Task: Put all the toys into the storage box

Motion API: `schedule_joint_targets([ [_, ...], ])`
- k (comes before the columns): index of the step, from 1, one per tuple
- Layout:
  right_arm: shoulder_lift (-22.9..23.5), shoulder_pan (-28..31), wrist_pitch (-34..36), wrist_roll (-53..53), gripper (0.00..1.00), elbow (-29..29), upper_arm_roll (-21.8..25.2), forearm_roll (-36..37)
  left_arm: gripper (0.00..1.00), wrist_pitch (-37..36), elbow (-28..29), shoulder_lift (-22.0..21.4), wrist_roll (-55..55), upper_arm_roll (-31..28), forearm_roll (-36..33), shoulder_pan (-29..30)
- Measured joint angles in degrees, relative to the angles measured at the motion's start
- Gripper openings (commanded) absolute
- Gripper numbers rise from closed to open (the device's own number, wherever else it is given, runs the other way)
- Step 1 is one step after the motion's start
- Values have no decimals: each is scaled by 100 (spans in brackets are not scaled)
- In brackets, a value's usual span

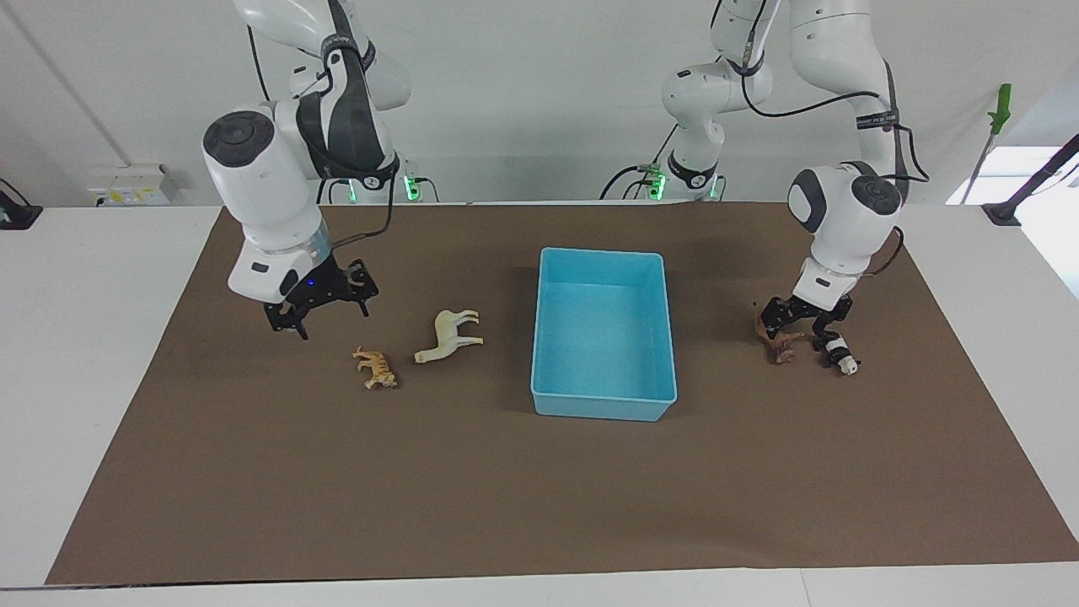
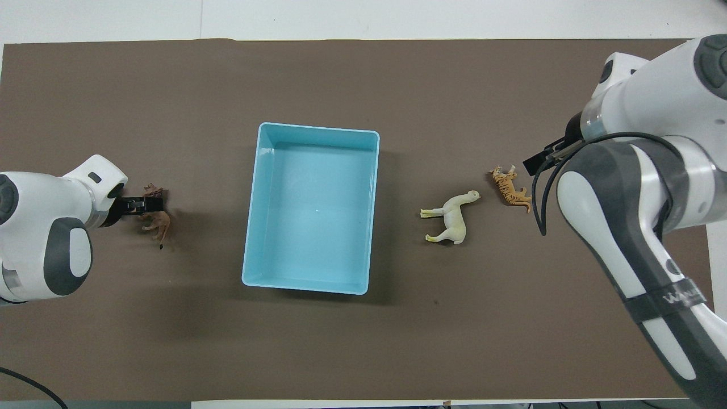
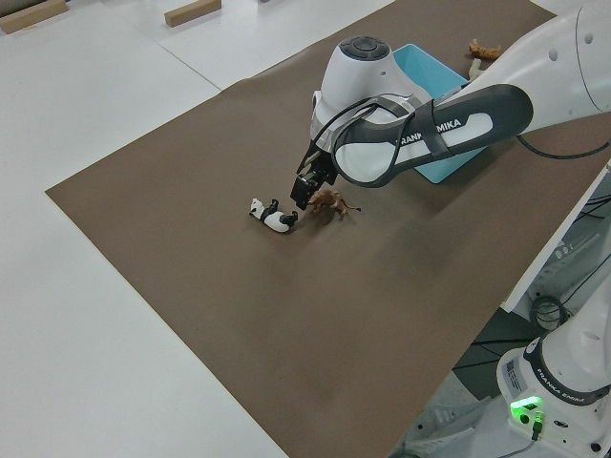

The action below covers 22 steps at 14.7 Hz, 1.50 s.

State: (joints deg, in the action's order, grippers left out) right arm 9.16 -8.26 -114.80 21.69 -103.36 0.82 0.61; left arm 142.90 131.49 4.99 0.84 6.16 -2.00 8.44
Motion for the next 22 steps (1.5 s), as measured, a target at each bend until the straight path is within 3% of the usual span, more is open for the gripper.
schedule_joint_targets([
  [5,21,-300,-1708,792,100,-1208,-3,-2,100,128,38,25,349,36,0,-142],
  [17,-17,-203,-2205,816,100,-1944,57,-9,100,156,166,28,351,4,-8,-135],
  [22,3,-151,-2806,815,99,-2289,58,-14,100,431,427,81,353,9,-8,-139],
])
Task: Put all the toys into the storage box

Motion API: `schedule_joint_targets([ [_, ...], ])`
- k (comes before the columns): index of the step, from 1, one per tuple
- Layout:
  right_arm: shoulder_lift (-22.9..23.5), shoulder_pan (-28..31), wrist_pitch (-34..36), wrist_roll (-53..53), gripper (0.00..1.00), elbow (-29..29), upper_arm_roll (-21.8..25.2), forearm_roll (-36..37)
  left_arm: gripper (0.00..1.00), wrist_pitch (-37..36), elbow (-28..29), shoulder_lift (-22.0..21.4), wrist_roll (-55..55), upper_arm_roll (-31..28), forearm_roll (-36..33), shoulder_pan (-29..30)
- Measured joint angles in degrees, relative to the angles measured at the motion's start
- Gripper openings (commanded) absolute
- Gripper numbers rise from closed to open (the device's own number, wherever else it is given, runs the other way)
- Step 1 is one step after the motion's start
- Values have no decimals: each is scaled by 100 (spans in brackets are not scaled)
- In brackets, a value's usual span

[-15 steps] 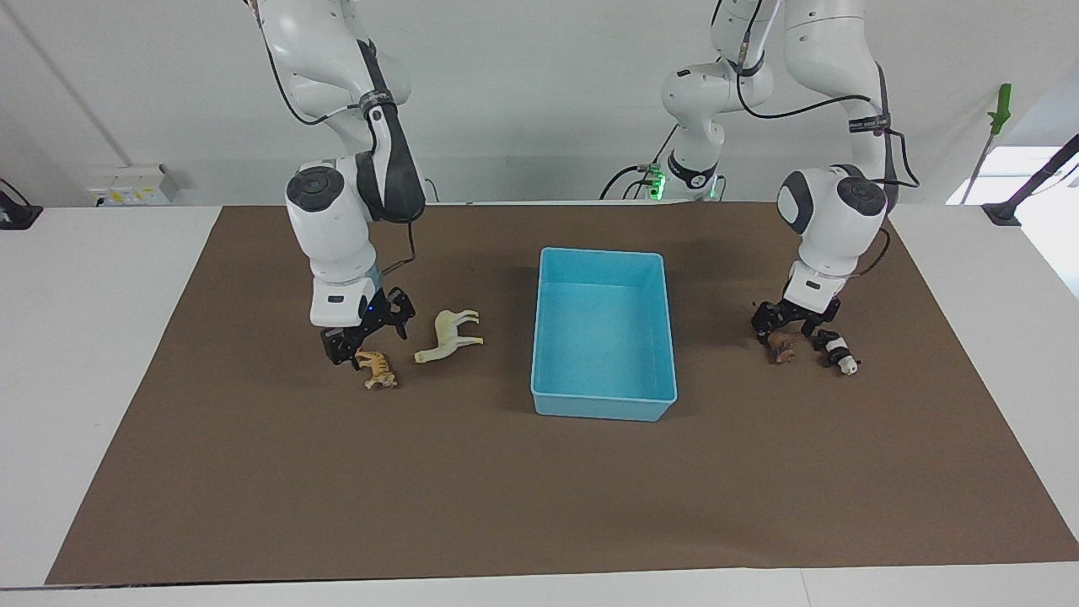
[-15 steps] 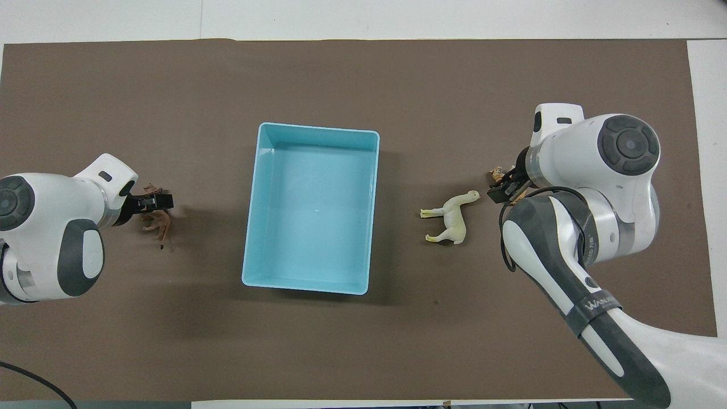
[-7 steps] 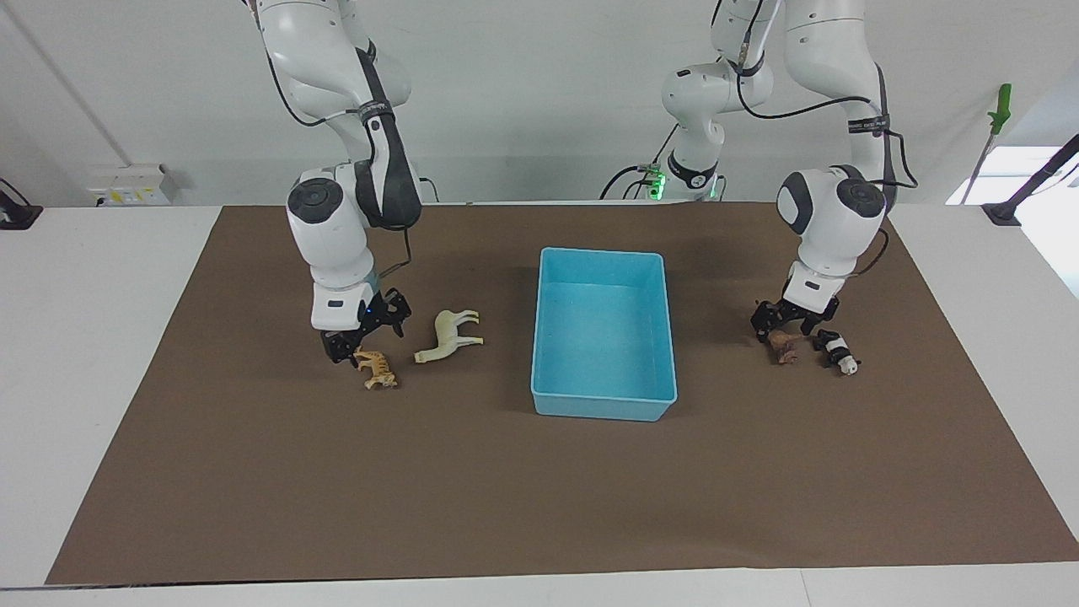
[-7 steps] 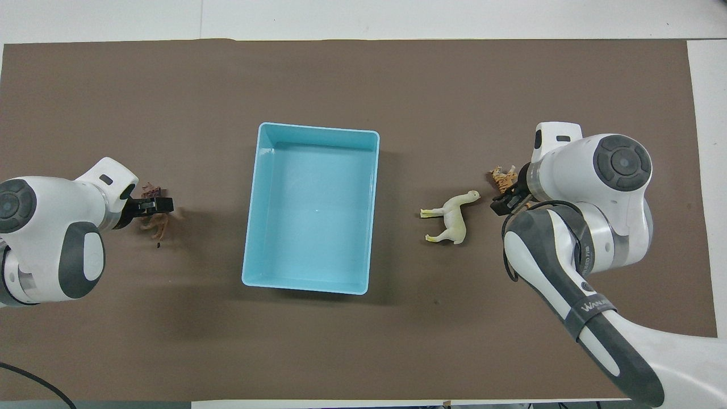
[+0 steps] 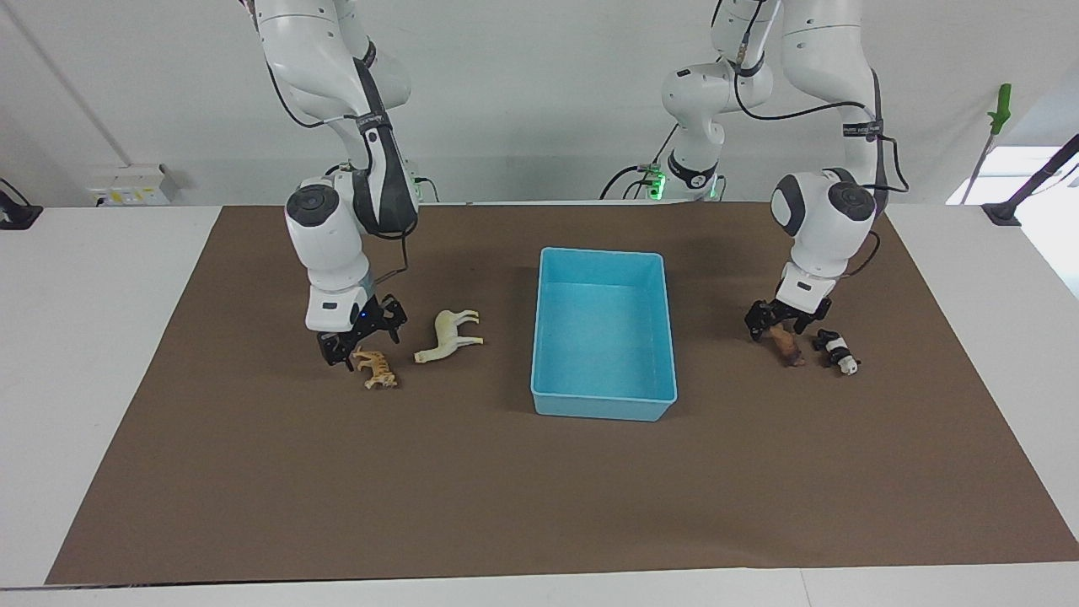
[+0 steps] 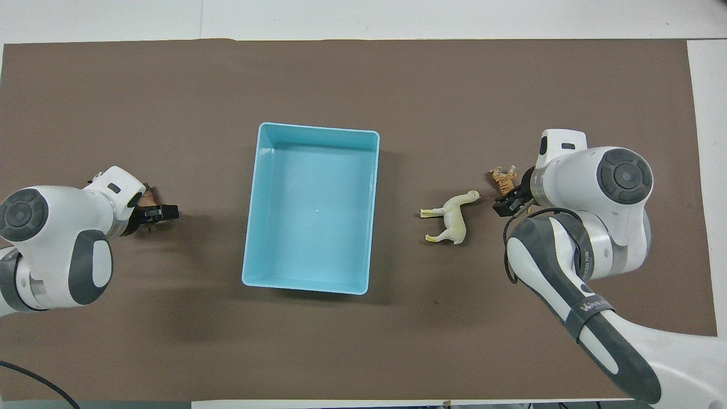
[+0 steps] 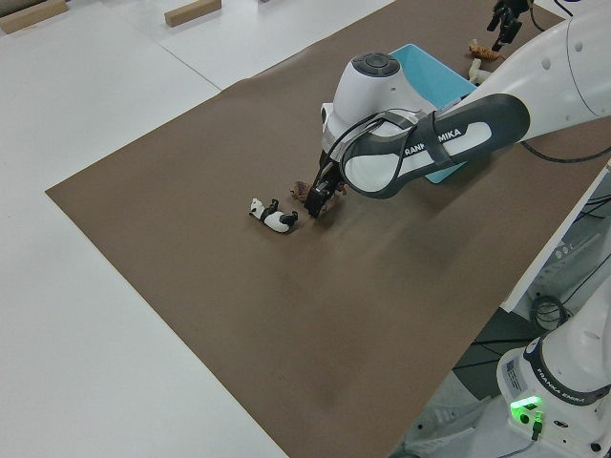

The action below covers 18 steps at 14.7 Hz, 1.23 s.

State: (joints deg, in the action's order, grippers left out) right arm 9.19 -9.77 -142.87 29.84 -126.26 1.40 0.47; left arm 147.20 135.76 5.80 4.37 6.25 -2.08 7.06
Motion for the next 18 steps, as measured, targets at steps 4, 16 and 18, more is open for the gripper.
schedule_joint_targets([
  [4,38,5,-228,-3,95,-168,0,-10,43,72,3,4,10,-32,-22,7],
  [16,163,147,-493,-55,16,-309,1,-14,0,66,-464,105,336,9,-60,-144],
  [18,166,147,-493,-85,1,-312,1,-14,0,-49,-688,165,542,16,-60,-246],
])
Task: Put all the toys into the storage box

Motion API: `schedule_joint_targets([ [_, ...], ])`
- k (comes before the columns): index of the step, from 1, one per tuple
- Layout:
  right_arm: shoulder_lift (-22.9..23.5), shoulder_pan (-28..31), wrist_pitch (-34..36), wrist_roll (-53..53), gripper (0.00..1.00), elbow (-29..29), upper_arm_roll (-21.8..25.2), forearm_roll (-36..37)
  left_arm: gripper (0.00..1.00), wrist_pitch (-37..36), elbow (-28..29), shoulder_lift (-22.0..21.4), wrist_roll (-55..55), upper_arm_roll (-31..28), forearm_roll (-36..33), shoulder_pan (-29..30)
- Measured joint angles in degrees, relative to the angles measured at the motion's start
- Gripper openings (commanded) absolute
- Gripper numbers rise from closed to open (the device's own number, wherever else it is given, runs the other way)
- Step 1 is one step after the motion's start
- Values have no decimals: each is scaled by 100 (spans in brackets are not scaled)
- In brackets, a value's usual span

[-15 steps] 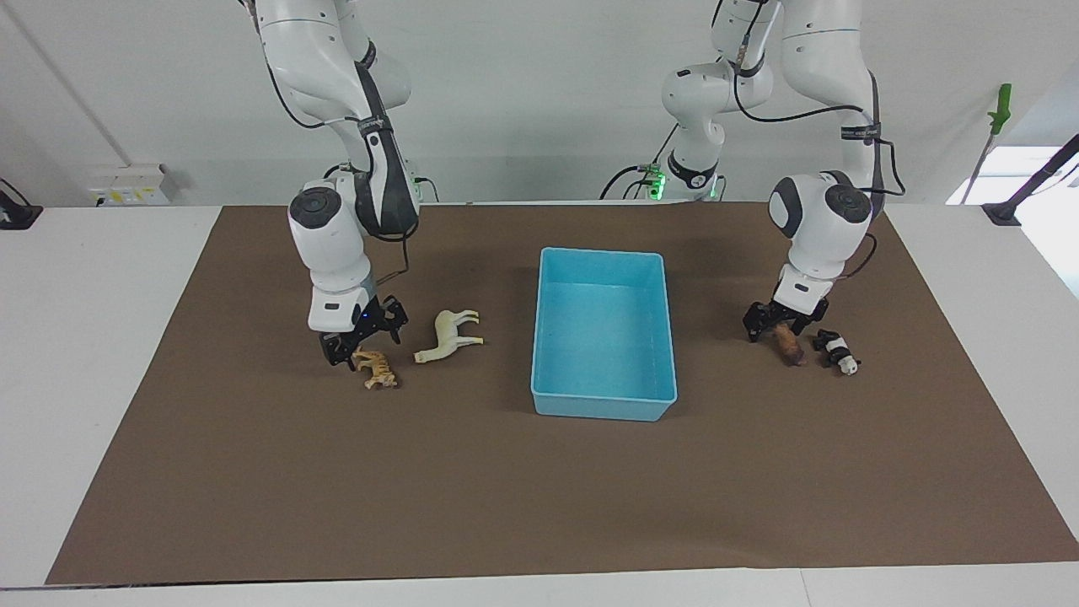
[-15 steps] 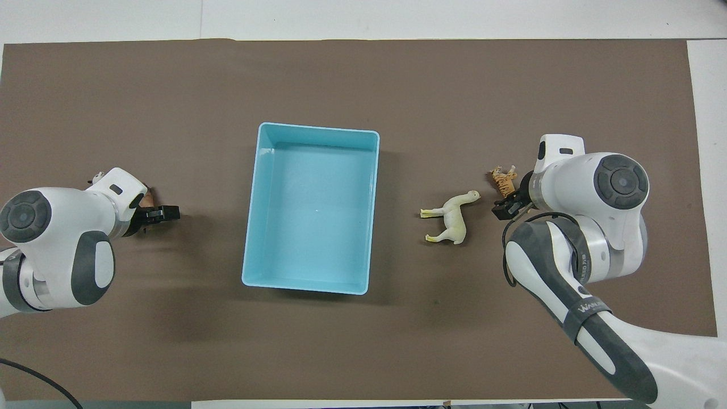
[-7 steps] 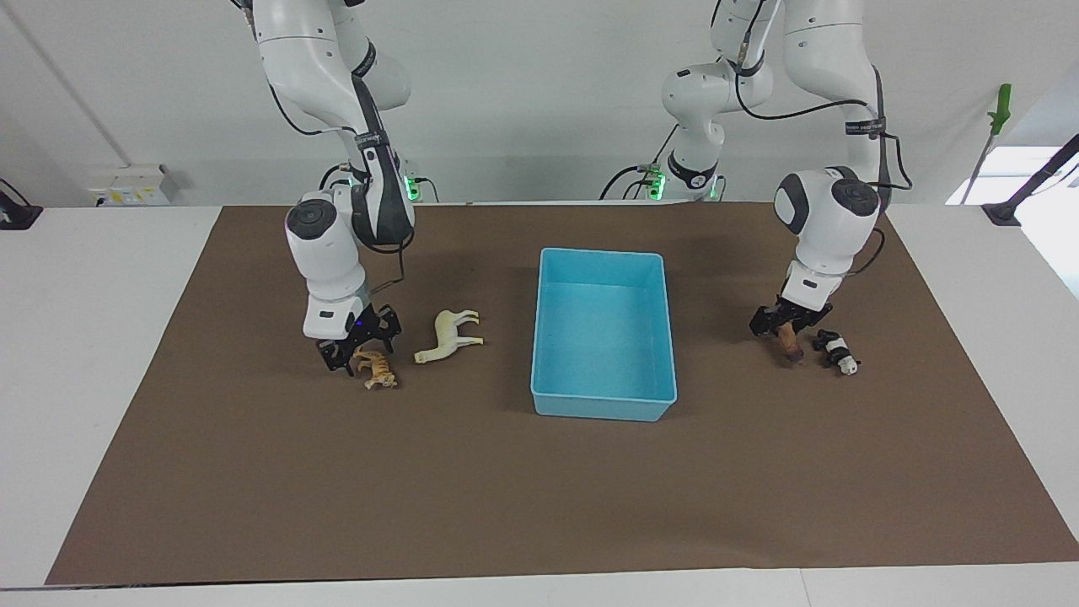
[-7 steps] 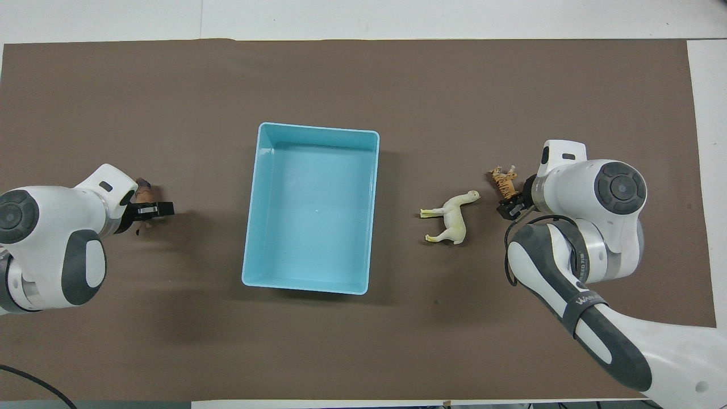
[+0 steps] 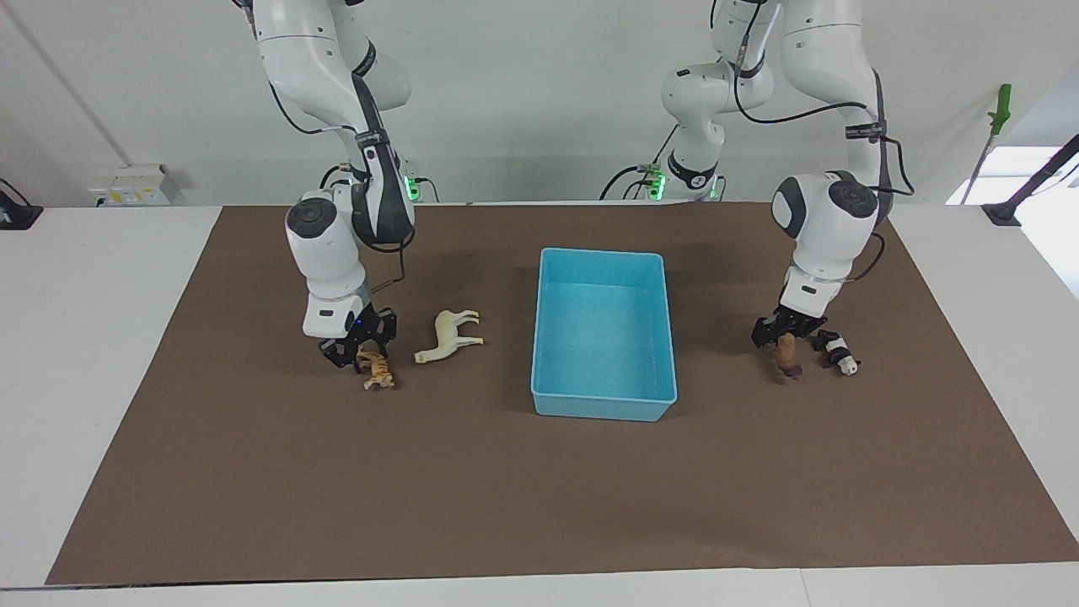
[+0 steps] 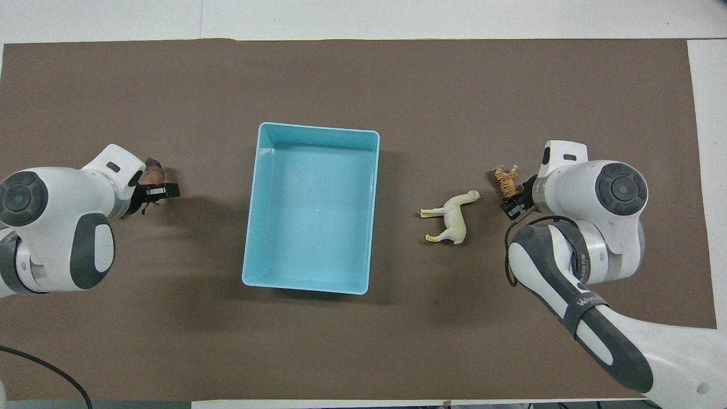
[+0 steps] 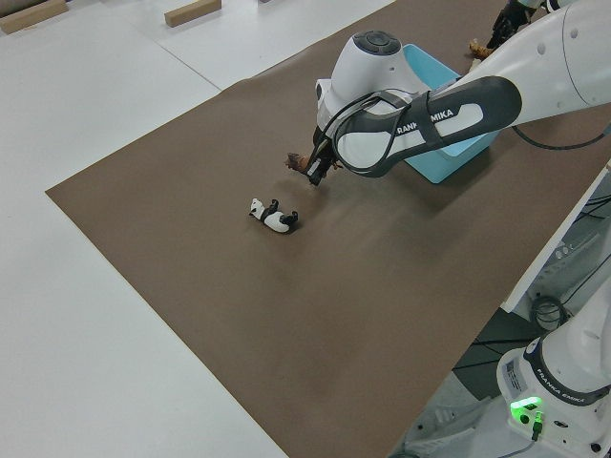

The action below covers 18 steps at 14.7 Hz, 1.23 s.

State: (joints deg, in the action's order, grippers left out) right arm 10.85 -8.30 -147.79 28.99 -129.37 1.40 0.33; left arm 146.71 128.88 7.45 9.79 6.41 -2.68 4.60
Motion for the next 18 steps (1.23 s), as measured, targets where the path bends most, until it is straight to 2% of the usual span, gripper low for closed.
schedule_joint_targets([
  [2,-1,0,0,-153,0,12,0,-1,0,-440,-361,7,234,10,2,-103],
  [4,-9,0,112,-338,0,140,-1,-1,0,-1285,-947,0,775,21,5,-387],
  [6,-48,-9,767,-508,0,593,-2,-1,0,-2151,-1569,-22,1499,49,8,-807],
  [8,-111,-46,1688,-940,0,1313,-13,-2,0,-2695,-2008,-63,2384,131,18,-1283],
  [10,-153,-124,2424,-1426,0,1996,-30,-54,0,-2851,-2107,-92,3206,197,23,-1829],
  [13,-141,-378,2768,-2228,0,2486,-40,-691,0,-2860,-2064,-87,4089,224,25,-2545],
  [14,-130,-468,2769,-2520,0,2544,-42,-828,16,-2866,-1978,-104,4189,226,25,-2687],
  [15,-117,-545,2769,-2813,0,2583,-44,-871,46,-2836,-1824,-143,4232,228,25,-2782],
  [16,-106,-613,2769,-3090,0,2603,-47,-885,86,-2767,-1642,-195,4252,227,25,-2834],
  [17,-93,-676,2768,-3344,0,2610,-49,-889,100,-2689,-1476,-249,4260,227,27,-2848],
  [18,-74,-734,2764,-3546,0,2613,-51,-889,100,-2641,-1376,-290,4260,217,27,-2846],
])
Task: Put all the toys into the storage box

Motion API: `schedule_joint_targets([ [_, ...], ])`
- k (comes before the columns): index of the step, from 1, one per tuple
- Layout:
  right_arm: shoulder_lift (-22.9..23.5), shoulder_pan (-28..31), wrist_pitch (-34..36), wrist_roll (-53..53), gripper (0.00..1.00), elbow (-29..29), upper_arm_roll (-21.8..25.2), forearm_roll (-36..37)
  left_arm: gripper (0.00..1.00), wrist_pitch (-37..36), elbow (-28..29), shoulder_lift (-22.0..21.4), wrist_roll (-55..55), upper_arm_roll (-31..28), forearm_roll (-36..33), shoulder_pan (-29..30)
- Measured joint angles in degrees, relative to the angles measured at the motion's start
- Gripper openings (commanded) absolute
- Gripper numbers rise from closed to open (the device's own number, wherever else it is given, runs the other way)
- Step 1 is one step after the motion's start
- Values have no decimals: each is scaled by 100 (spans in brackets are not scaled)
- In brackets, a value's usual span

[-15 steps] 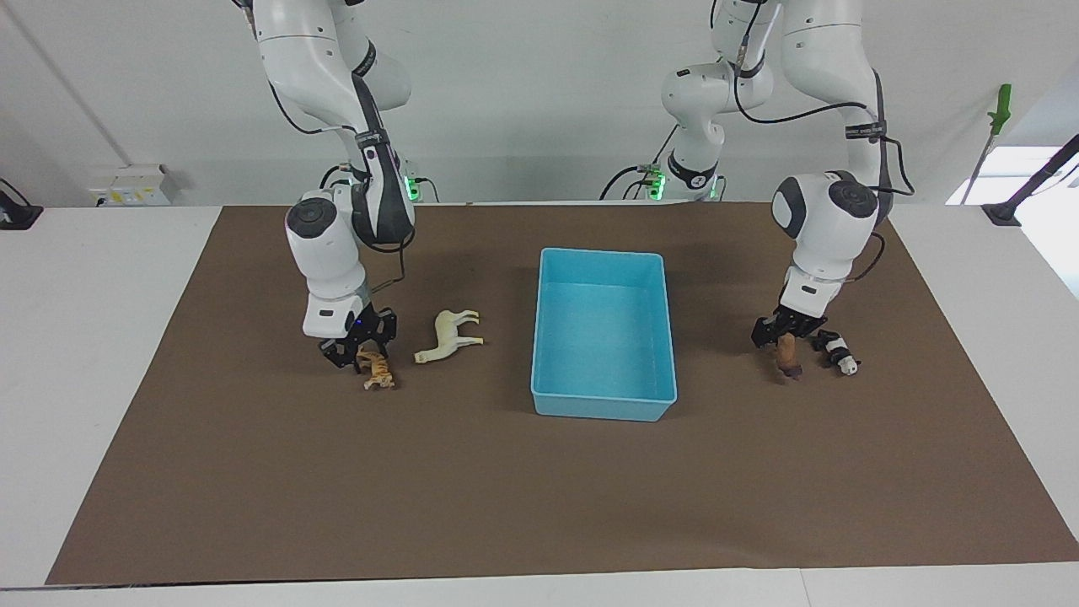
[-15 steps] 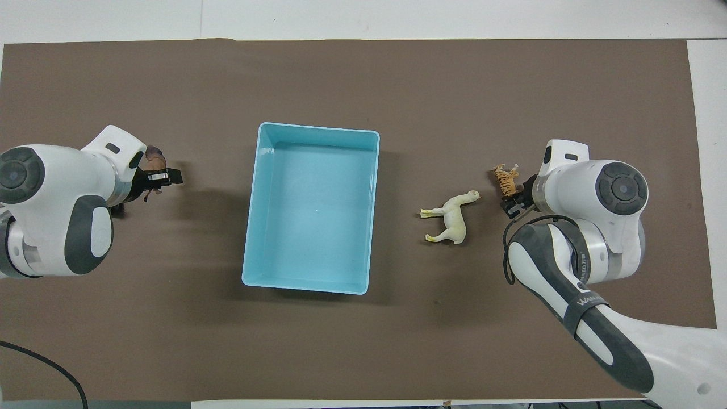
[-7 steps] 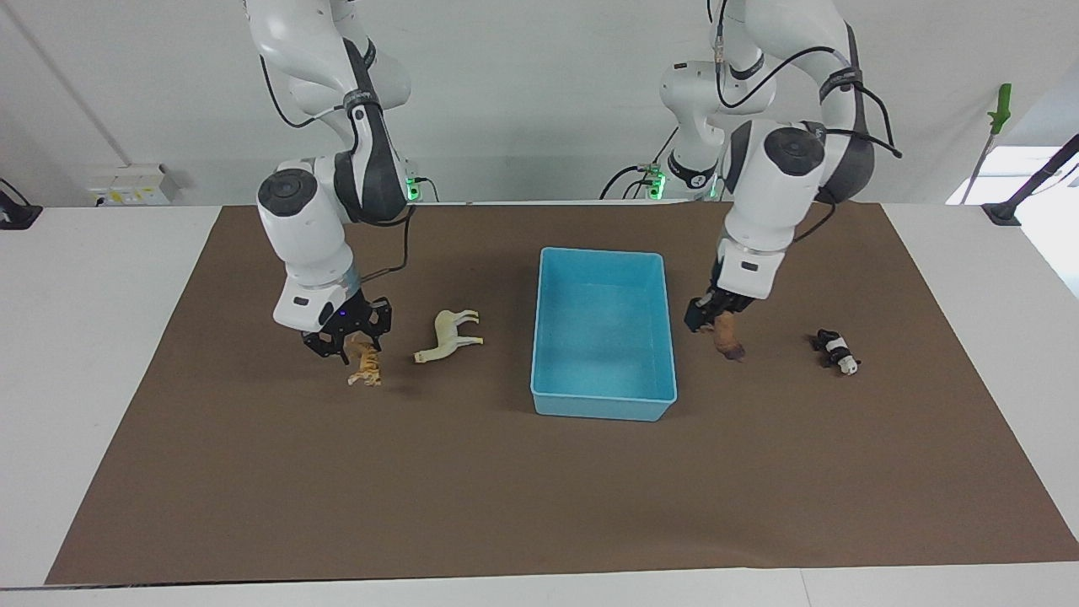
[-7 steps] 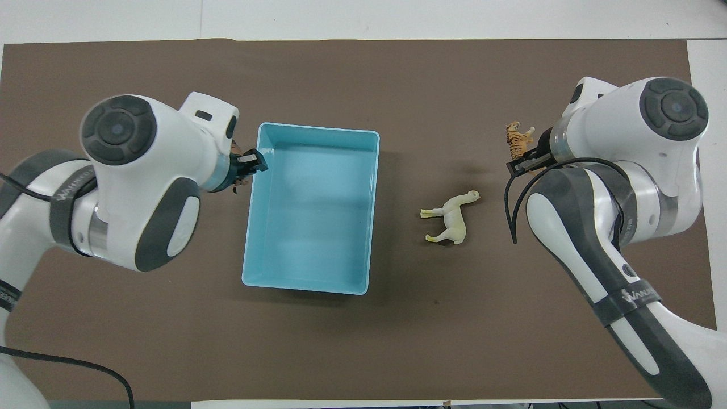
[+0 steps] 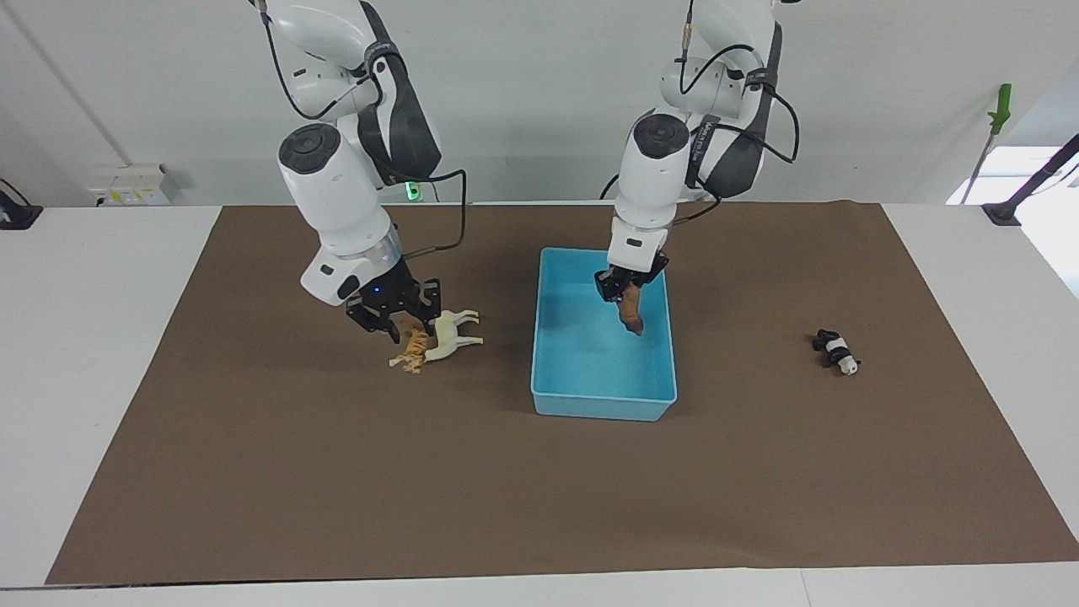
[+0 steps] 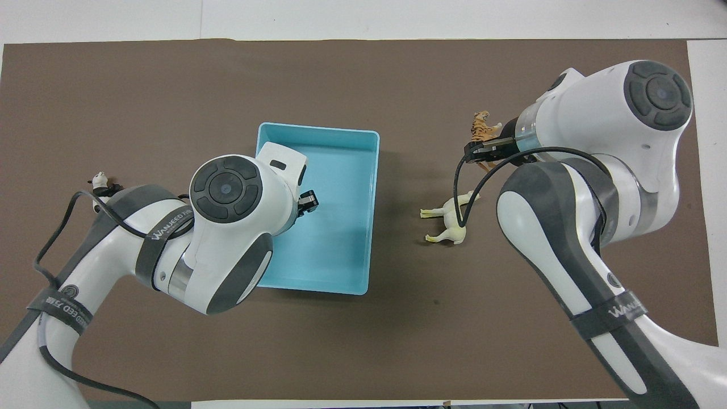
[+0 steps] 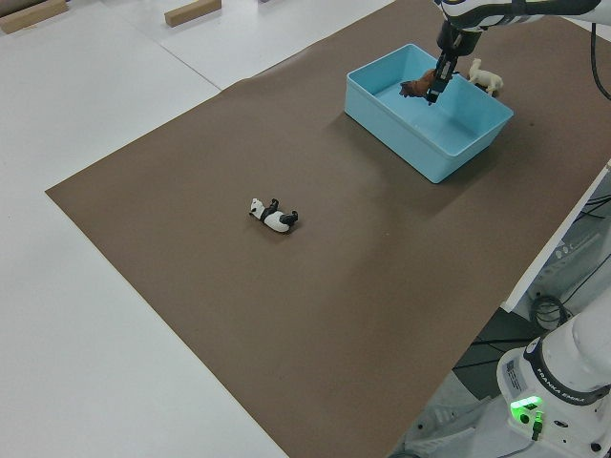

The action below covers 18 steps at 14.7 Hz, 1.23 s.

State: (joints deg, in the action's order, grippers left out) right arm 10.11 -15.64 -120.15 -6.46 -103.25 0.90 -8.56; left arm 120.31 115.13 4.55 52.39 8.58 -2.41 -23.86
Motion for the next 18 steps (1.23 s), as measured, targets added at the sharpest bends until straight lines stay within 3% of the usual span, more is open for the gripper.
schedule_joint_targets([
  [7,59,-285,-71,-771,0,42,-4,-13,100,-71,-53,-307,5,-70,2,20],
  [10,62,-1017,-430,-1825,1,76,-19,-11,100,-359,-152,-514,-140,-184,-46,328],
  [13,98,-1871,-851,-2574,6,74,-33,-10,100,-405,-158,-582,-1355,-229,-143,1225],
  [14,132,-2090,-993,-2695,18,73,-34,-9,100,-380,-158,-580,-1902,-245,-147,1562],
  [15,194,-2293,-1162,-2750,65,70,-33,-2,100,-285,-153,-577,-2522,-256,-149,1906],
  [16,285,-2447,-1331,-2777,100,67,-32,11,100,-149,-149,-568,-3115,-262,-150,2231],
  [18,462,-2564,-1465,-2782,100,80,-29,80,100,177,-134,-512,-4176,-270,-150,2806],
])
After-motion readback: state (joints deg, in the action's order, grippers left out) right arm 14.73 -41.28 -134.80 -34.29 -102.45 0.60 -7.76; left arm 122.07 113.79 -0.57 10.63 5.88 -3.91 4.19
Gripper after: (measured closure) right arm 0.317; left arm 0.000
